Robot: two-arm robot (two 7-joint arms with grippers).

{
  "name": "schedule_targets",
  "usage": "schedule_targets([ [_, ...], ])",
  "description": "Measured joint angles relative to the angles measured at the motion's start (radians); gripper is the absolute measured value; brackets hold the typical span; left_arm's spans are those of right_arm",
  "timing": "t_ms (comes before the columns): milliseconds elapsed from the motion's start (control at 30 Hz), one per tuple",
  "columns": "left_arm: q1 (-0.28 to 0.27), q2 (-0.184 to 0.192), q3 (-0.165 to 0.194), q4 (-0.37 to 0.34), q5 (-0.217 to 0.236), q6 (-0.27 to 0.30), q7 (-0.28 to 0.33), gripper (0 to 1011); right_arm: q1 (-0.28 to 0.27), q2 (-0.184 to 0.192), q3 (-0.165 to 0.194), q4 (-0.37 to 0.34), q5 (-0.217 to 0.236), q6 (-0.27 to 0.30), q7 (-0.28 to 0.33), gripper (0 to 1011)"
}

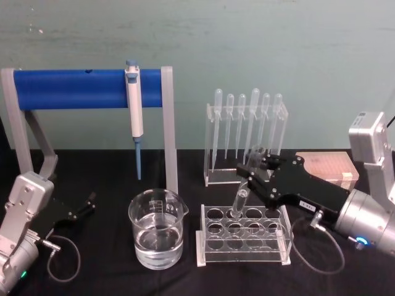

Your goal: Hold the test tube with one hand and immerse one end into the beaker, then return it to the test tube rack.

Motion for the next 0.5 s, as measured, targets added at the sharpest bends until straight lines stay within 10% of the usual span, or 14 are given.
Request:
schedule_targets([
  [500, 0.000, 0.000, 0.000, 0.000, 0.000, 0.000, 0.000, 1000, 0.039, 0.016, -0.004, -0.011, 0.041, 0.057, -0.017, 229],
])
